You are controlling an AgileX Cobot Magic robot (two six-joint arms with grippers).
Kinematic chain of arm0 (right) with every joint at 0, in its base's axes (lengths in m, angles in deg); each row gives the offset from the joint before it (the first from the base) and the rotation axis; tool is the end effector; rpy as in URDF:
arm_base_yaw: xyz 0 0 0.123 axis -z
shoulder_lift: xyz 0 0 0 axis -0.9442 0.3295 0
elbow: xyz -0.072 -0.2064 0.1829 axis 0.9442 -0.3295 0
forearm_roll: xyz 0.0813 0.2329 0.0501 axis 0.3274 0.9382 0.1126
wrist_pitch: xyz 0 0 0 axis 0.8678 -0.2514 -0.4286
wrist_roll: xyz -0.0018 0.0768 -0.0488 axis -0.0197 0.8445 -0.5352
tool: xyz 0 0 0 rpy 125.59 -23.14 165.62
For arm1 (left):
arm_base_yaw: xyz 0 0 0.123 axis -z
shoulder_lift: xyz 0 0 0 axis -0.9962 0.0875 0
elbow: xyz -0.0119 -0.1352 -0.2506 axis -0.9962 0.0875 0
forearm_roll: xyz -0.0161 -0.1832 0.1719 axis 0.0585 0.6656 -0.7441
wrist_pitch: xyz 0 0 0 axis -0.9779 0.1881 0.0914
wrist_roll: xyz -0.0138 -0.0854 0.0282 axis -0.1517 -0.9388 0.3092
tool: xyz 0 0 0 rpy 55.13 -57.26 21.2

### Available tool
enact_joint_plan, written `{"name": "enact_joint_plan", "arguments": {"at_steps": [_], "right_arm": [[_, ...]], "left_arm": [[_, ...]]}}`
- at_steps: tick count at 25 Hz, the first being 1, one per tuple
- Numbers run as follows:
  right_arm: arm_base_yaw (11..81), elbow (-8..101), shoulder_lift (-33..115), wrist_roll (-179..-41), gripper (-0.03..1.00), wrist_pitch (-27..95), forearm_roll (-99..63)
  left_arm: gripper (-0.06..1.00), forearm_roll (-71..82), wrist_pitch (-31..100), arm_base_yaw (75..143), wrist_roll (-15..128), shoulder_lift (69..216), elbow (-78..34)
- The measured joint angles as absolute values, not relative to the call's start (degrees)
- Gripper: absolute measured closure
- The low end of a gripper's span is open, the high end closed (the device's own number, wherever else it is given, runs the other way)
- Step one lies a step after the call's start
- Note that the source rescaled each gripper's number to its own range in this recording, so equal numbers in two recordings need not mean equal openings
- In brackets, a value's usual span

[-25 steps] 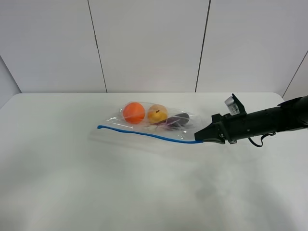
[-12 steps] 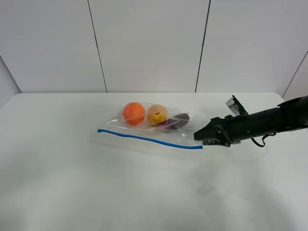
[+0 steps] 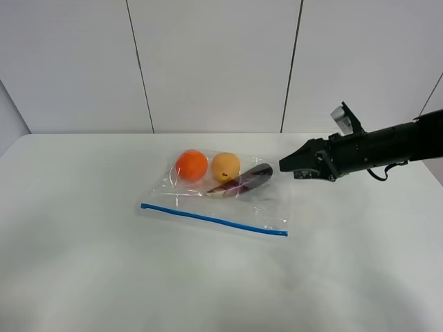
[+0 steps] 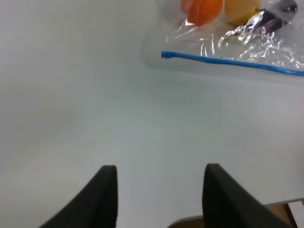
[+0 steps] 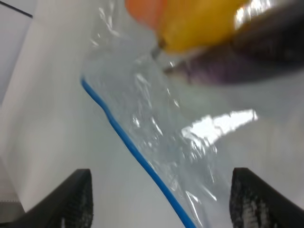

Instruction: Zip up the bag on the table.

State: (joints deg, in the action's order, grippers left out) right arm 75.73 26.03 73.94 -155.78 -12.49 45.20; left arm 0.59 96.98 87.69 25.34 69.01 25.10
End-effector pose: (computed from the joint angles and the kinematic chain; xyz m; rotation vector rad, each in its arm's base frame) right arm 0.3443 0.0415 0.1818 -0.3503 2.4140 1.0952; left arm -0.0194 -0.0113 0.2877 0.1264 2.0671 -0.1728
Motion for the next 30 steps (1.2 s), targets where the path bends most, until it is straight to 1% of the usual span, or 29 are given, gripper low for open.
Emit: {"name": "enact_joint_plan", "arguments": {"at_steps": [2, 4, 10, 12, 14, 17, 19, 21, 30], "right_arm": [[75.7, 27.7, 72.7, -154.3, -0.03, -12.3, 40.4], [75.7, 29.9, 71.1, -152.2, -0.03, -11.4, 31.0], [75.8, 34.7, 67.2, -138.7, -0.03, -6.1, 3.6], [75.8, 35.8, 66.9, -130.7, -0.03, -4.9, -3.3], [75.8, 36.6, 66.9, -119.9, -0.03, -3.5, -11.9], [75.9, 37.4, 66.8, -103.6, -0.03, -2.3, -19.9], [76.1, 37.6, 66.2, -97.7, -0.03, -1.6, -22.2], [76.1, 37.6, 64.9, -95.1, -0.03, -0.7, -22.6], [76.1, 37.6, 56.2, -94.4, -0.03, 1.7, -22.0]], "left_arm": [[0.29, 0.6, 97.0, 87.7, 25.3, 69.0, 25.1], [0.29, 0.6, 97.0, 87.7, 25.3, 69.0, 25.1], [0.29, 0.6, 97.0, 87.7, 25.3, 69.0, 25.1], [0.29, 0.6, 97.0, 87.7, 25.3, 69.0, 25.1], [0.29, 0.6, 97.0, 87.7, 25.3, 69.0, 25.1], [0.29, 0.6, 97.0, 87.7, 25.3, 69.0, 25.1], [0.29, 0.6, 97.0, 87.7, 25.3, 69.0, 25.1], [0.29, 0.6, 97.0, 87.7, 25.3, 69.0, 25.1], [0.29, 0.6, 97.0, 87.7, 25.3, 69.0, 25.1]]}}
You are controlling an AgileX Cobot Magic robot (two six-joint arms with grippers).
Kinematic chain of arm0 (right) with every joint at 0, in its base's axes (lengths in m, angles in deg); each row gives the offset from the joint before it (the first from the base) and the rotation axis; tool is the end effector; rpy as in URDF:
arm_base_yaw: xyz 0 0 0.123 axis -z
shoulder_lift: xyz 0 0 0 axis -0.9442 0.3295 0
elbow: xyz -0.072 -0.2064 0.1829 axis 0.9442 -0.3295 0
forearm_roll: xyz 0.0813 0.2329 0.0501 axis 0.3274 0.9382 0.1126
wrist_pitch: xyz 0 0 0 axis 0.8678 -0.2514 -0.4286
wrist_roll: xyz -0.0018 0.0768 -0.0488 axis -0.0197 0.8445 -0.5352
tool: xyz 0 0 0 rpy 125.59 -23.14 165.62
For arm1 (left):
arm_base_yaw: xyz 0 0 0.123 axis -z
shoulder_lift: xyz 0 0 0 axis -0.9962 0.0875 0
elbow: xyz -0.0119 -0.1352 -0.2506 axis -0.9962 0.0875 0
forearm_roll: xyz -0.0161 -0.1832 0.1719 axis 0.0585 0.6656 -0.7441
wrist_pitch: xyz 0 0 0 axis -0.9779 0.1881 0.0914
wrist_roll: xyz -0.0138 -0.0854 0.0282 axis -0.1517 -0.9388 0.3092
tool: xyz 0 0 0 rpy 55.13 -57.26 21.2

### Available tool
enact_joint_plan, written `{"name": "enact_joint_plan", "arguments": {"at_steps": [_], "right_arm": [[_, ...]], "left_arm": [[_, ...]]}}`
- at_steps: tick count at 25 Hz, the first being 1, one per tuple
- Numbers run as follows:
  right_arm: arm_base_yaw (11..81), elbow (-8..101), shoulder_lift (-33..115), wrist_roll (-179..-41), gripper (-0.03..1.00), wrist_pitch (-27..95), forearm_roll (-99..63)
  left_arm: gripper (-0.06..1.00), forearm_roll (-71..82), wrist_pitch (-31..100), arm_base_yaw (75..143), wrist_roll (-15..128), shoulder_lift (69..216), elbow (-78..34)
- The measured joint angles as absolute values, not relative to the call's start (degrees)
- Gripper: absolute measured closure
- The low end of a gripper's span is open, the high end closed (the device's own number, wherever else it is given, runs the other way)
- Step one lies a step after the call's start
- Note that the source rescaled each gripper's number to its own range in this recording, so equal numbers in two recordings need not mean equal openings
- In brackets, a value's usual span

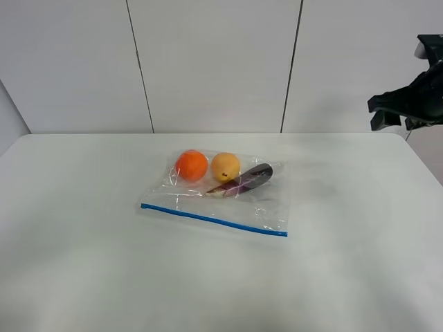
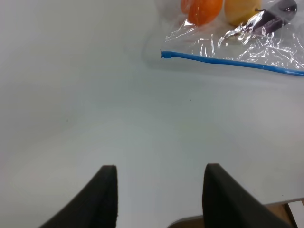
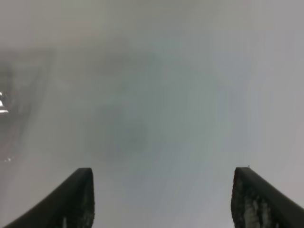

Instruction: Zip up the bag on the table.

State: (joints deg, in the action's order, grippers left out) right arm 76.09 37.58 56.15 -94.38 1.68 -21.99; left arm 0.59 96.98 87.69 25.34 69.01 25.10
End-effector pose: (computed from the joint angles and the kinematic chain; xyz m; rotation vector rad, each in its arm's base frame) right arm 0.3324 -0.0273 0.3019 0.0014 2.5096 -0.0181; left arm -0.0194 -0.0113 0.2877 0.1264 2.0671 -0.1728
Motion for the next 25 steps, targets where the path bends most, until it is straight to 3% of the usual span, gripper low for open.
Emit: {"name": "enact_joint_plan", "arguments": {"at_steps": [25], "right_arm": [[76.1, 36.3, 13.9, -95.0, -0.03, -13.8, -20.7]], "left_arm": [[0.29, 0.6, 97.0, 87.7, 25.3, 69.0, 25.1]]}}
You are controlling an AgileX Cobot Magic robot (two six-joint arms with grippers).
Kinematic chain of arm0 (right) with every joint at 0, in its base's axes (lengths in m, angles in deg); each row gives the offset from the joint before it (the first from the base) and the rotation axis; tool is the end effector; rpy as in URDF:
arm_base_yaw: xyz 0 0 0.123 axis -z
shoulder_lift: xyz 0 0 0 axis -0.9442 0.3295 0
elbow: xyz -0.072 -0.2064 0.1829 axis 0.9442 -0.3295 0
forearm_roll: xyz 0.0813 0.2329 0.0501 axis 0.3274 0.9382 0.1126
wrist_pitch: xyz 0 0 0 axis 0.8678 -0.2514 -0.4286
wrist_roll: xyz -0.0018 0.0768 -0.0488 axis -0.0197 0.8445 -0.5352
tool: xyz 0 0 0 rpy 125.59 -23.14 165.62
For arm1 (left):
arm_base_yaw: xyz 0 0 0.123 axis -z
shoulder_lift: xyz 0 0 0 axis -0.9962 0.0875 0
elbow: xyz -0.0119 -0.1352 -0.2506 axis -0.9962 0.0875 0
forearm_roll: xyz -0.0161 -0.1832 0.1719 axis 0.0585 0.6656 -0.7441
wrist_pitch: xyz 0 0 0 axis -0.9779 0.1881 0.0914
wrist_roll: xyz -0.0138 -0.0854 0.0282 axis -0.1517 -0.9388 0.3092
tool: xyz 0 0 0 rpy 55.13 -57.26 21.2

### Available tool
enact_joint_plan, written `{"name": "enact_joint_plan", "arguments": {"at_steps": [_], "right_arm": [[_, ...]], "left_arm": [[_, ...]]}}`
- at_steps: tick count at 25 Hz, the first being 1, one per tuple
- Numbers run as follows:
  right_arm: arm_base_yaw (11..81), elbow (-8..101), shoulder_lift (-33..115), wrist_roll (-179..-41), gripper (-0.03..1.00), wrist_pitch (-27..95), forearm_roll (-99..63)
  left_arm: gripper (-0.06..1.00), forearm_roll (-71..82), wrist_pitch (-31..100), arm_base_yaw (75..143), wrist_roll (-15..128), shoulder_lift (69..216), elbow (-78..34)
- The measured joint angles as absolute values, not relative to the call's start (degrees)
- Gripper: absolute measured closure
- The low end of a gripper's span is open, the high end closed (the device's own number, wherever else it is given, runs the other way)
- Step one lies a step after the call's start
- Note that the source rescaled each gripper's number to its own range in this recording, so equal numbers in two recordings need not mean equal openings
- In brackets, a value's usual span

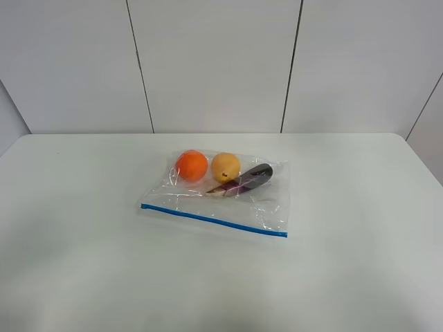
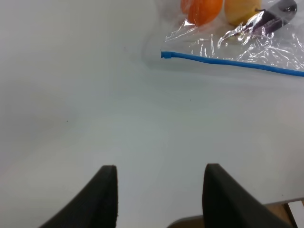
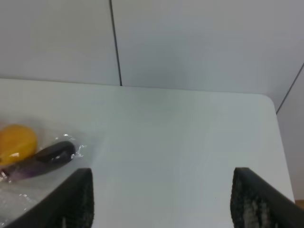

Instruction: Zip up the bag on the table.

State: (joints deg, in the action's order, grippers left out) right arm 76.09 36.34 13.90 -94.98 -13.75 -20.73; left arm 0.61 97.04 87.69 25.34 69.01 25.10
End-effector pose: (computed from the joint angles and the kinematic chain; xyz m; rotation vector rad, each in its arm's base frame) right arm 0.1206 -0.0049 0.4505 -0.0401 2.0620 -0.0396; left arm -0.0195 -0.0114 0.2877 0.1266 2.0681 -0.1732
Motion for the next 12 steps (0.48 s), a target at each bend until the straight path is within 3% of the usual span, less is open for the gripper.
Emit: {"name": "enact_joint_plan", "arguments": {"at_steps": [12], "right_arm": [[76.1, 30.6, -7.5, -95.0, -0.03, -17.6, -17.0]], "left_arm": [[0.29, 0.6, 97.0, 87.7, 25.3, 69.0, 25.1]]}}
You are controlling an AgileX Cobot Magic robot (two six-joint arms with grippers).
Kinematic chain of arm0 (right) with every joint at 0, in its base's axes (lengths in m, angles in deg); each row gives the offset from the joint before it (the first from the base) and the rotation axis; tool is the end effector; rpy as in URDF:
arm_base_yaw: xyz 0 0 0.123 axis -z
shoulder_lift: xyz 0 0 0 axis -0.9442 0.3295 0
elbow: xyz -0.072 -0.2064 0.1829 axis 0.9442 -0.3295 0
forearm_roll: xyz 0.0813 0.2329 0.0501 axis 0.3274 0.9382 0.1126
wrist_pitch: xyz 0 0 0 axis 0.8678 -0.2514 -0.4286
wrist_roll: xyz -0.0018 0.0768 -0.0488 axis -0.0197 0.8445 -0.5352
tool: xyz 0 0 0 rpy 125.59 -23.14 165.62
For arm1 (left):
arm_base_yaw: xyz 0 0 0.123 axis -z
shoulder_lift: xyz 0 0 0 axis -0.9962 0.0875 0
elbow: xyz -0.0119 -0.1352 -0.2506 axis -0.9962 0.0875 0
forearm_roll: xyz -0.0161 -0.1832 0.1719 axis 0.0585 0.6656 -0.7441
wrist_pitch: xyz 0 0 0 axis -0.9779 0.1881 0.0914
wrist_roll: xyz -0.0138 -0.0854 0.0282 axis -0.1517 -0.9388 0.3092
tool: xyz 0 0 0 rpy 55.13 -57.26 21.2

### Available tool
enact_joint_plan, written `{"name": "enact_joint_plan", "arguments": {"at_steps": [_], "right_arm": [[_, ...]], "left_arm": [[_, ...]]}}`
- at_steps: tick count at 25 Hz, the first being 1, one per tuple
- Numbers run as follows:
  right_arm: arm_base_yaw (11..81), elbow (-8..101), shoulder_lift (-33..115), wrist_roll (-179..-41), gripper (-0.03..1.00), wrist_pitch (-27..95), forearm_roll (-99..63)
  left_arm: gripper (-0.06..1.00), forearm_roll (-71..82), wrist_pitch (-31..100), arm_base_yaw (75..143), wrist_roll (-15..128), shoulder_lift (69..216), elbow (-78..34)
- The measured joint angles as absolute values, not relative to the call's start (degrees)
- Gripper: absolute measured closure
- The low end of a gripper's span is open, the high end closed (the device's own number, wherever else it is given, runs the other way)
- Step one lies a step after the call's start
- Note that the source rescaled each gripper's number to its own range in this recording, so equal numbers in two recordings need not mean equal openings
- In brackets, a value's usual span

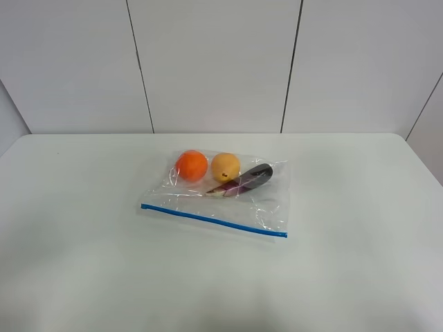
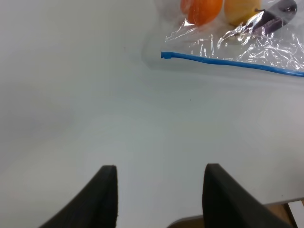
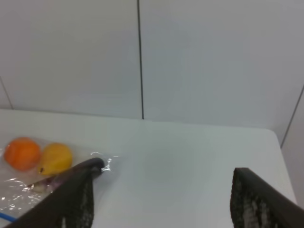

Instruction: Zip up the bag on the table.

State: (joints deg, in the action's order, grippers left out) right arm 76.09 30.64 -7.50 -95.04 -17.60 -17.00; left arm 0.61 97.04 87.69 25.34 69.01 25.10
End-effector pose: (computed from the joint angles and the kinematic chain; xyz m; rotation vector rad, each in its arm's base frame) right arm 0.0102 0.0109 0.4423 -0.0636 1.8500 0.0120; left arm -0.0195 -0.0114 0.2877 0.1266 2.0681 -0.1732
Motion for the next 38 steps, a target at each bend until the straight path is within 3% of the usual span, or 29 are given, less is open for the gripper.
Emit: {"name": "enact_joint_plan", "arguments": {"at_steps": [18, 33, 38], "right_arm": [[76.1, 8.6, -31.4, -95.7, -0.03, -15.7, -12.6], [76.1, -2.0, -32.5, -96.7, -0.03, -15.5, -14.3], [76.1, -4.9, -32.5, -95.7, 0.04, -15.4, -18.8]], "left_arm": [[0.29, 0.6, 97.0, 87.7, 25.3, 69.0, 25.1], [0.29, 0.6, 97.0, 87.7, 25.3, 69.0, 25.1], [0.29, 0.6, 97.0, 87.7, 25.3, 69.0, 25.1]]}}
